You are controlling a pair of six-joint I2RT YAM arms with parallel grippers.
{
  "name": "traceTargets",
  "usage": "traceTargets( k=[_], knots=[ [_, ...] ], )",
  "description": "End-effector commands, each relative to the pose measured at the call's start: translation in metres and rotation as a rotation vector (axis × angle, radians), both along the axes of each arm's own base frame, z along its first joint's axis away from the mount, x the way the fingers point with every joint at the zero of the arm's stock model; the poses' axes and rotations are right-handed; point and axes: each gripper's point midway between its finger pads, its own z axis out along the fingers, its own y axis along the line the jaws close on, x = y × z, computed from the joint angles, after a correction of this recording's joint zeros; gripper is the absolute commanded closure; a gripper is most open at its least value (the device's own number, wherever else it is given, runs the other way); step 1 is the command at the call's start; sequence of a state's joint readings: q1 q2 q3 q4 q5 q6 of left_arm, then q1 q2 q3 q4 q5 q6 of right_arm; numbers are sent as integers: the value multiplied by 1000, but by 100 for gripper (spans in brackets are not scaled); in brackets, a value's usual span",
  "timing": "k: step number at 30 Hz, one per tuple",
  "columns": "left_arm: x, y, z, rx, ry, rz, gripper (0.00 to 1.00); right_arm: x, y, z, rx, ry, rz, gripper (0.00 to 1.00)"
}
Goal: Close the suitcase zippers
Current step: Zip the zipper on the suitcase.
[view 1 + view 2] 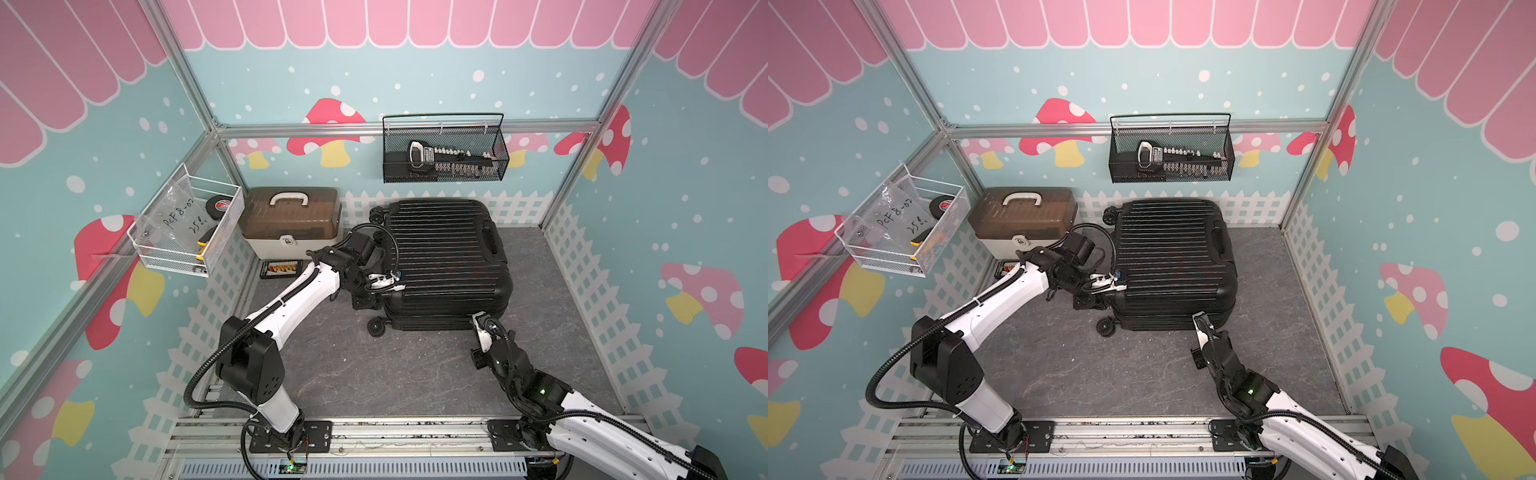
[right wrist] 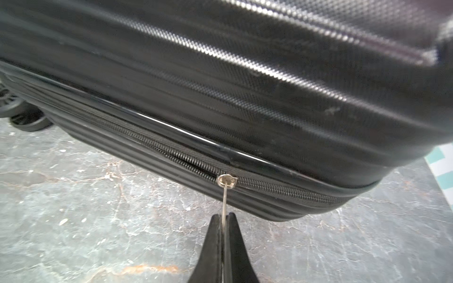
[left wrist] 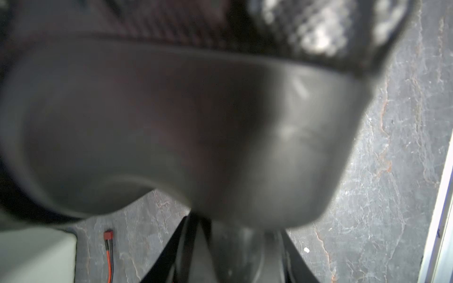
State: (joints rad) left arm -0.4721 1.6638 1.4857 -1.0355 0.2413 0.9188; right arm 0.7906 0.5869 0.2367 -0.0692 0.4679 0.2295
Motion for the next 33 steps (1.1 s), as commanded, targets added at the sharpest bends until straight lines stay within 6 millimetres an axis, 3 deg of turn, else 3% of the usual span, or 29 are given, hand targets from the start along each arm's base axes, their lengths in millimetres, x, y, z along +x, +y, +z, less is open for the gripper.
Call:
traceTargets(
  k=[1,12,24,29,33],
  knots=[
    [57,2,36,-88,-163,280,97,-5,19,19,97,-25,91,100],
    [63,2,42,-179,-132,472,99,-23,55,22,123,-24,334,100],
    [10,-28,39,-259,-18,391,98,-18,76,27,132,-44,408,100],
    [-2,-31,35,-275,30,446,98,-12,75,19,120,-28,374,100],
    [-5,-26,34,-258,25,503,98,-1,55,4,100,9,233,100]
  ],
)
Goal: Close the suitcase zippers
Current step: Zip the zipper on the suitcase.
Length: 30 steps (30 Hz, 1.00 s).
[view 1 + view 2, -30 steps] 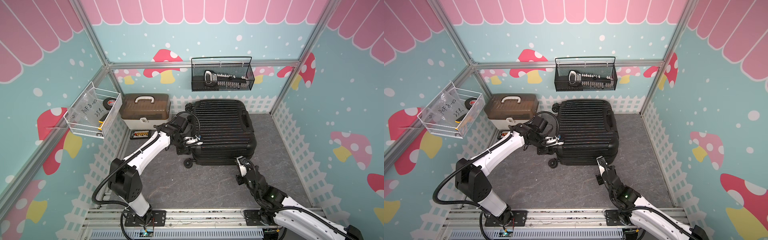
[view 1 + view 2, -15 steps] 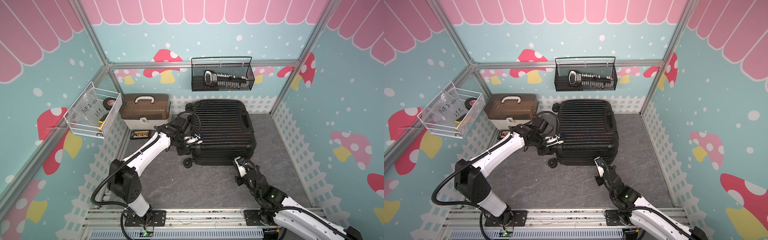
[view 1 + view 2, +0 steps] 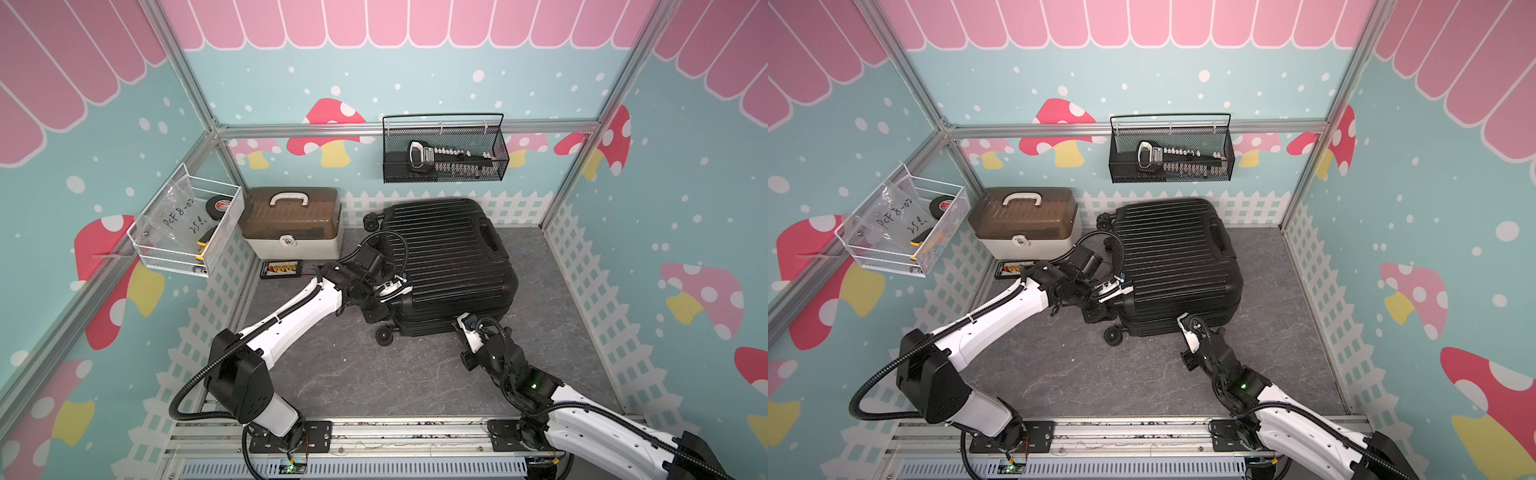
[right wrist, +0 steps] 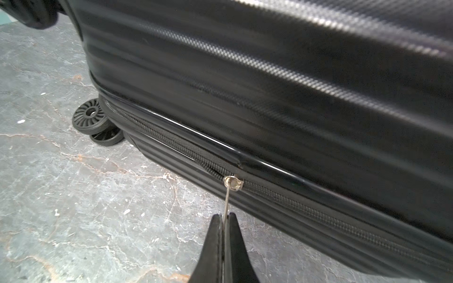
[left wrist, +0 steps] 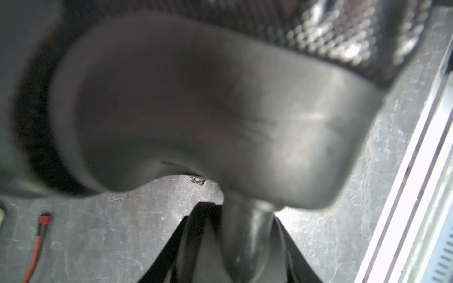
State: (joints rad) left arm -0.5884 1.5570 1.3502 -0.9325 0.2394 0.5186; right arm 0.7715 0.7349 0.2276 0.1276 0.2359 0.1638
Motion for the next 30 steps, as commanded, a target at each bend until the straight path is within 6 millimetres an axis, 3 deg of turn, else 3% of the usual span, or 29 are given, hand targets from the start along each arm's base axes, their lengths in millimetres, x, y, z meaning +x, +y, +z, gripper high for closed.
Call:
traceTargets(
  k=[1,2,4,9,18,30],
  knots=[
    [30,6,33,-114,-75,283,99,-1,7,8,58,0,-5,100],
    [29,6,35,-115,-80,286,99,0,6,8,67,2,-12,100],
    [24,4,37,-126,-80,272,99,-4,1,-9,61,36,-24,100],
    [8,-5,32,-123,-68,190,98,-2,-3,-11,84,41,-61,94],
    [-5,-3,29,-88,-56,130,98,5,-6,-19,87,77,-82,61],
    [-16,-4,40,-114,-53,95,98,20,2,-16,137,61,-36,56]
  ],
)
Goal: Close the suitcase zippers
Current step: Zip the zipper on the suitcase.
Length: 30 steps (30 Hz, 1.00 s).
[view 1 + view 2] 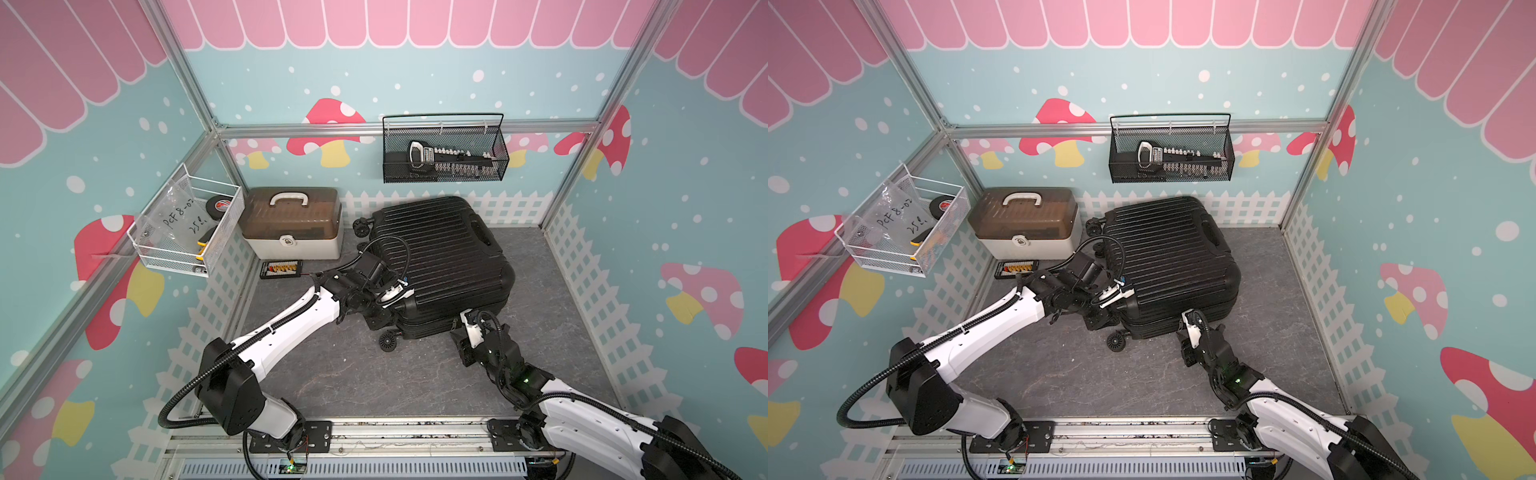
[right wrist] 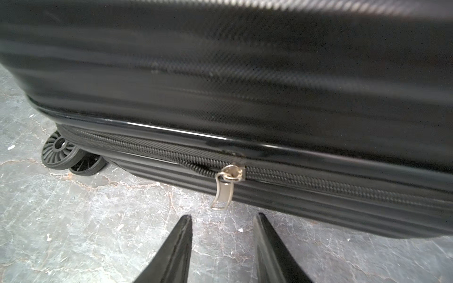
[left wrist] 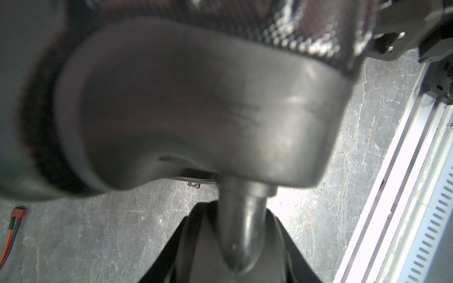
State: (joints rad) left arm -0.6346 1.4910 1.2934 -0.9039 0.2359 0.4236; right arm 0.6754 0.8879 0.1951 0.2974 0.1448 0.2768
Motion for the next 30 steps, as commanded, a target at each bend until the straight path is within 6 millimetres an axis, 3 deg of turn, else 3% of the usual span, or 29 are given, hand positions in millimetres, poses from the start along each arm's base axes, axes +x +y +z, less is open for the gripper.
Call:
traceTargets(
  k=[1,14,15,16,20,25,30],
  knots=[
    [2,2,36,-77,-64,56,98,6,5,4,32,-27,23,56],
    [-10,-8,44,-120,-46,31,98,27,4,-3,-13,-38,-18,57],
    [-8,-7,44,-116,-47,41,98,28,2,0,-15,-49,-31,58],
    [-5,-5,45,-108,-57,62,98,35,4,14,2,-82,-46,59],
    [12,7,45,-52,-104,178,100,36,-7,28,15,-131,-100,64],
    [27,20,50,-20,-168,283,100,29,-31,25,16,-142,-195,71],
    [32,26,51,-3,-194,323,100,19,-35,21,10,-113,-183,72]
  ],
)
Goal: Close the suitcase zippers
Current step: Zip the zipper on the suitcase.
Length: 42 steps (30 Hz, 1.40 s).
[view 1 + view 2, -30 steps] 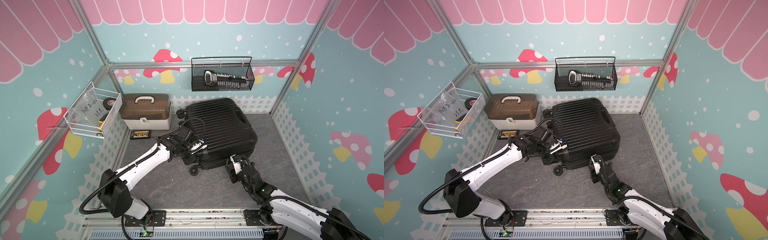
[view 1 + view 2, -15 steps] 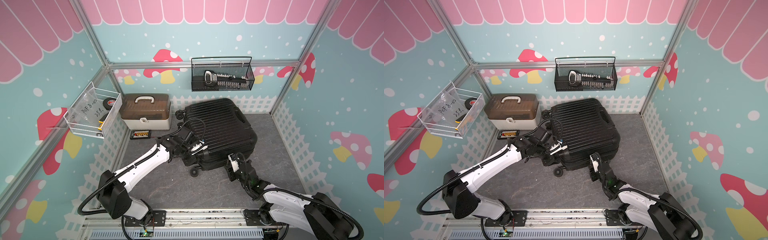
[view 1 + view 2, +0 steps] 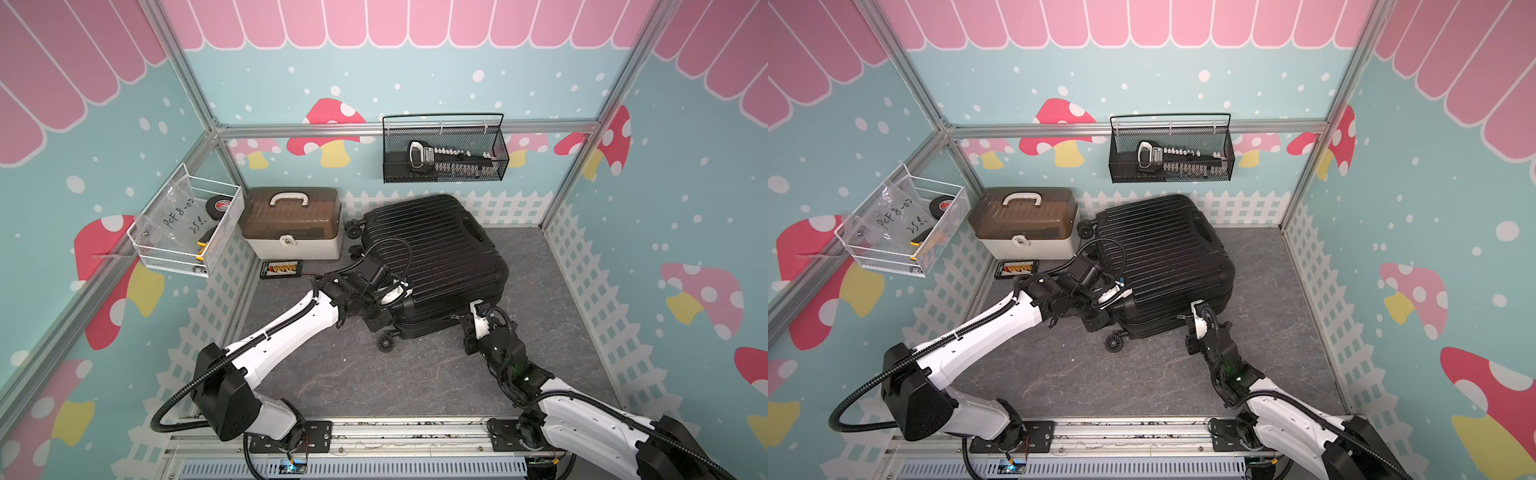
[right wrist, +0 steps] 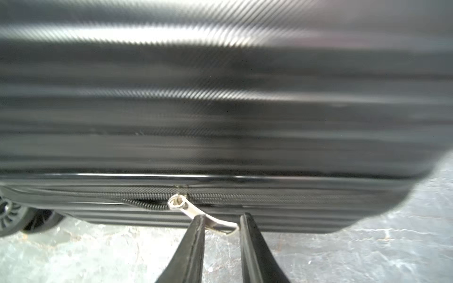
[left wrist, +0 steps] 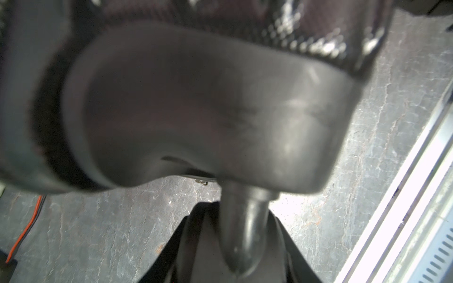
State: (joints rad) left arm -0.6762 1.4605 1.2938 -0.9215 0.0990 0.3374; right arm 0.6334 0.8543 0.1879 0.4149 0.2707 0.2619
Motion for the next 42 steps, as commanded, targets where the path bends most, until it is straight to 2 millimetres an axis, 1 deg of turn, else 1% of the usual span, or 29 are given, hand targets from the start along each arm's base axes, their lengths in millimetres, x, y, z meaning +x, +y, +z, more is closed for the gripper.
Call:
traceTargets(
  k=[1,6,8,10,15,21,27,33,34,39,42],
  knots=[
    [32,16,47,-67,-157,222,100,-7,-10,-12,-17,39,-23,72],
    [28,9,47,-98,-128,197,100,-17,1,-13,-16,35,75,65],
    [25,5,48,-112,-118,182,100,-18,5,-14,-21,38,98,61],
    [20,1,48,-130,-104,154,100,-19,13,-15,-21,39,140,58],
    [11,-7,52,-164,-86,109,100,-11,21,-19,-13,60,160,55],
    [3,-11,47,-165,-69,75,100,-2,36,-22,36,96,249,50],
    [-3,-15,44,-163,-58,40,100,8,34,-18,91,94,271,47],
    [-7,-17,43,-153,-58,13,99,15,28,-23,104,107,268,47],
    [-7,-17,42,-152,-56,9,99,21,31,-13,114,85,277,47],
    [-11,-19,41,-154,-45,-11,99,29,24,-16,127,95,257,48],
    [-16,-22,41,-155,-39,-37,99,31,27,-13,127,82,284,49]
  ],
)
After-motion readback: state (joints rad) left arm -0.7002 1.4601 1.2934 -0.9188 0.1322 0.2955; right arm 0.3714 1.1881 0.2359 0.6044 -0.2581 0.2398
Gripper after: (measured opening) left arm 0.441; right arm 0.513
